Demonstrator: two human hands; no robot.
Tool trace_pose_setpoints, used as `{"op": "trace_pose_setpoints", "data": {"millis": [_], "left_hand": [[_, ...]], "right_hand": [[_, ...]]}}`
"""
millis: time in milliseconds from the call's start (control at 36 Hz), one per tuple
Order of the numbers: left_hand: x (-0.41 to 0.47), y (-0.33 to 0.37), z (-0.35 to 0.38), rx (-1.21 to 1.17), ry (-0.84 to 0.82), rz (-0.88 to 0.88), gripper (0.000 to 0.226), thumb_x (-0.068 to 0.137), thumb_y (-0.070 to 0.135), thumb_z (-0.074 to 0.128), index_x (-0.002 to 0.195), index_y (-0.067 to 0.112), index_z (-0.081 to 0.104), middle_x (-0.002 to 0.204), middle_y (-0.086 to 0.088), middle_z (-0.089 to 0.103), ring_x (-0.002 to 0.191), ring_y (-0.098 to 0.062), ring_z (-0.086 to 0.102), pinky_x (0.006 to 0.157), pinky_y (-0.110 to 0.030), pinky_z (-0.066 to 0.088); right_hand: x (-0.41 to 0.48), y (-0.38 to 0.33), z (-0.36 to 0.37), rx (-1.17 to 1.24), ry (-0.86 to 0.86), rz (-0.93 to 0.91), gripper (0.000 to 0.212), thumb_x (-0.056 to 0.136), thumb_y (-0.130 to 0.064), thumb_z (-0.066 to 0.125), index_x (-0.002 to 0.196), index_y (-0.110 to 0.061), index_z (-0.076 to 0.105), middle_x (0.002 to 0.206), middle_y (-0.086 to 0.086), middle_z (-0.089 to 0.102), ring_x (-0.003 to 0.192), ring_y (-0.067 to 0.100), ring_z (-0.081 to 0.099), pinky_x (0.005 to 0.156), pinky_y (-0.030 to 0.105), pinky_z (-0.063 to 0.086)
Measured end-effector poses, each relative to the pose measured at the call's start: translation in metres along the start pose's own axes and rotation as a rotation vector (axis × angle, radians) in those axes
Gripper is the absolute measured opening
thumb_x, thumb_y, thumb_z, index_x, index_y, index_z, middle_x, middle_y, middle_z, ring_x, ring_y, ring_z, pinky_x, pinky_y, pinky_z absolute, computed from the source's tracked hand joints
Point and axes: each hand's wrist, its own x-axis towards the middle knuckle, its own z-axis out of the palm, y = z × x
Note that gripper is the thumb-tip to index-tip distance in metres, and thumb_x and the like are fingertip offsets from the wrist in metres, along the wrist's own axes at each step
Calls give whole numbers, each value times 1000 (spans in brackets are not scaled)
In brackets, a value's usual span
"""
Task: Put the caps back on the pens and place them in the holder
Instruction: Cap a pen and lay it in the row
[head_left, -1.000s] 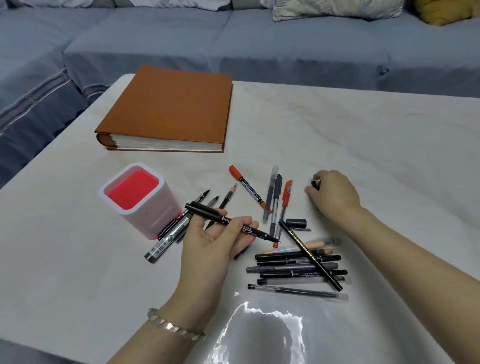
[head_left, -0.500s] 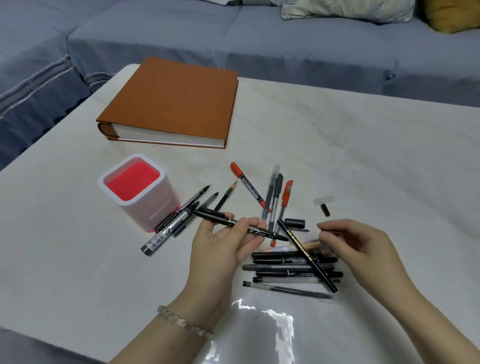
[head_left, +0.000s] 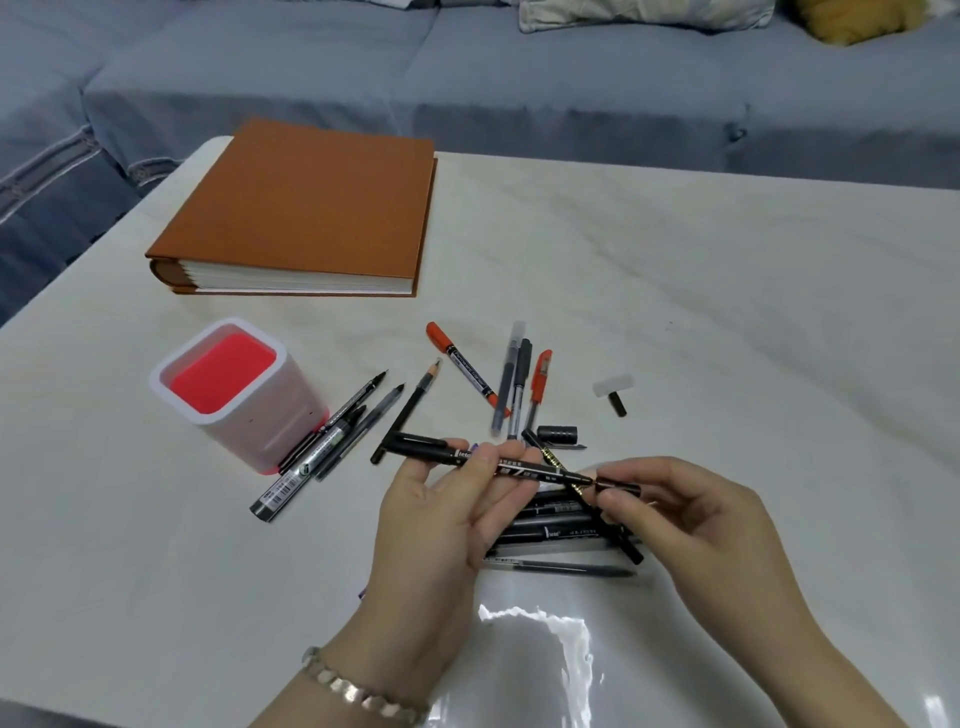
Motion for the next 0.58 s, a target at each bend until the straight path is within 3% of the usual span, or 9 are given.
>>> {"op": "trace_pose_setpoints", "data": {"millis": [83,194,361,472,583], "left_hand": [[-1,0,1,6,-7,0,9,86,2,52,80,8,51,73,-12,73,72,-21,72,60,-23,58],[-4,0,2,2,-29,9,7,85,2,53,81,7,50,75,-13,73,76,-23,72,61,-24,58],[-9,-5,2,23,-67,66,23,74,8,57,93,8,44,84,-21,72,82,-27,71,66,-24,57],[-11,-6,2,34,-81,113,17,79,4,53,92,9,44,80,-19,72,81,-26,71,65,-23,57],[-14,-7,2,33,-99,141,17,75,7,54,89,9,44,78,-18,72,83,-27,71,63,-22,56]], "right_hand": [[-1,-1,2,10,20,-5,17,67,-17,77,75,-31,72,74,-2,74,66,22,64,67,27,52],[-1,-3,2,8,10,-12,23,70,-9,72,76,-31,72,73,0,73,69,28,63,67,29,52],[-4,-3,6,-37,11,-79,33,72,-5,71,68,-38,72,65,-12,71,62,5,65,60,7,46],[-8,-1,8,-167,2,-214,9,72,-32,64,75,-38,70,73,-23,69,67,-2,64,64,3,43],[-8,0,10,-233,22,-285,23,75,-37,50,93,-33,64,86,-18,67,70,-4,63,66,2,41]]}}
